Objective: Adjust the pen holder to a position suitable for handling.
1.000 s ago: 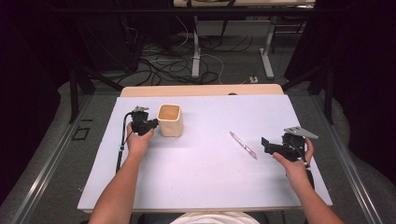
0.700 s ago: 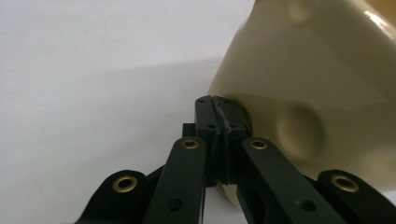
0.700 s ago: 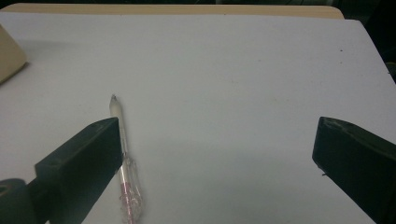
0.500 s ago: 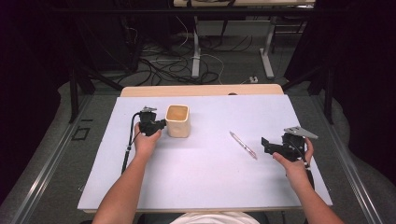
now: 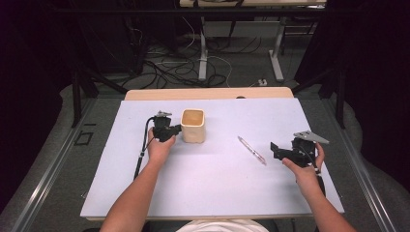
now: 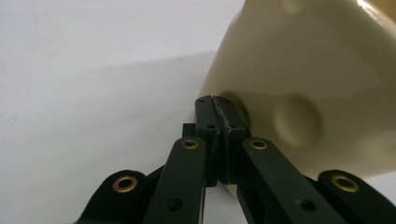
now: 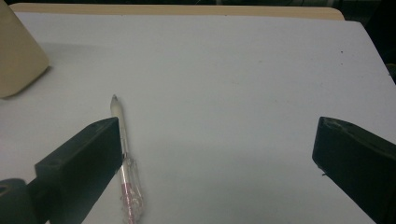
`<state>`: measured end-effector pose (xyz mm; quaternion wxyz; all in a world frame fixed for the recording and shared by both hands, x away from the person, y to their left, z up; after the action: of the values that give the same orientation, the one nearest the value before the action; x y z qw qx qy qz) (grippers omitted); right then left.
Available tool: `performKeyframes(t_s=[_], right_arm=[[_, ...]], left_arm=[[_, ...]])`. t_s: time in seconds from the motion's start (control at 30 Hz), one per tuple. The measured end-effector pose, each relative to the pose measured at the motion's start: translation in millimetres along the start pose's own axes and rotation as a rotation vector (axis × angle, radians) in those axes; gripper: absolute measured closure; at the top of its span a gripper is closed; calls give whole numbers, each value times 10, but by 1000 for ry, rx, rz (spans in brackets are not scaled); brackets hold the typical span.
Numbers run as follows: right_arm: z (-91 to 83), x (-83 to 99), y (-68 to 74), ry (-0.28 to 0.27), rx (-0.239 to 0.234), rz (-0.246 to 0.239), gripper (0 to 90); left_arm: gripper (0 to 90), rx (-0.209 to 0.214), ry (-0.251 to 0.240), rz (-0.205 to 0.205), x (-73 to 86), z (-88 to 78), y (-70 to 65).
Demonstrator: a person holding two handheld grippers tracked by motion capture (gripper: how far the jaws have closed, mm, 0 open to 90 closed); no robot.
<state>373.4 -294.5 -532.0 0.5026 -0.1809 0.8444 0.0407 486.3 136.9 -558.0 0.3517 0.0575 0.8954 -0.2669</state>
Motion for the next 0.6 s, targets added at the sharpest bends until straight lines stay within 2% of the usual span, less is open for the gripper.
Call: performKeyframes(t_s=[0.33, 0.6], right_arm=[[1, 2, 5, 2, -3, 6, 13], [1, 1, 6, 3, -4, 5, 13]], left_arm=[[900, 8, 14, 0, 64, 94, -258], [900, 14, 22, -2, 92, 131, -360]])
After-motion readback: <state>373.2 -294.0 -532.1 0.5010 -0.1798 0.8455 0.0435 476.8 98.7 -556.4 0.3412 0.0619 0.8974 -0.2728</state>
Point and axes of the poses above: each handheld gripper's, and its own axes: z roughly forward along the jaws, x roughly out of its underside, y roughly to its left, the point moved 2 cm from there along z, roughly forward along the jaws, and after that the axes turned 14 degrees about -z, right-handed, at the moved point
